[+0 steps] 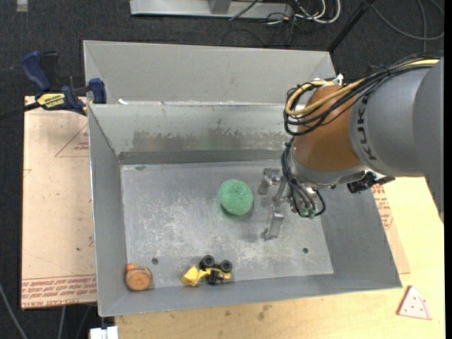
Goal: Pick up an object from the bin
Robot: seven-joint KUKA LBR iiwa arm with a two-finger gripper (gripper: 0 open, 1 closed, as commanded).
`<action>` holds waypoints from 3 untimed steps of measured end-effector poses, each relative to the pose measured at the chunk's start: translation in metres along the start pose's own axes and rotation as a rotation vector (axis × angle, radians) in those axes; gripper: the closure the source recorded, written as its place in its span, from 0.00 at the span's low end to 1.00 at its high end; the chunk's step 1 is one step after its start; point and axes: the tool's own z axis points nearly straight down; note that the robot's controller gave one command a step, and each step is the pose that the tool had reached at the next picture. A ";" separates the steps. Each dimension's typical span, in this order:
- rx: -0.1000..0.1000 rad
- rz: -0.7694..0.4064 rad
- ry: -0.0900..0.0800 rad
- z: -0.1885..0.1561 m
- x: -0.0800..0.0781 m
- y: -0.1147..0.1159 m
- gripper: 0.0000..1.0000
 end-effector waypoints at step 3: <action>-0.002 0.112 0.000 0.032 -0.032 0.069 1.00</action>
Offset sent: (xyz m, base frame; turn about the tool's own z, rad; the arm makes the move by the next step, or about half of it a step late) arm 0.0415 0.0546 -0.0335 0.0381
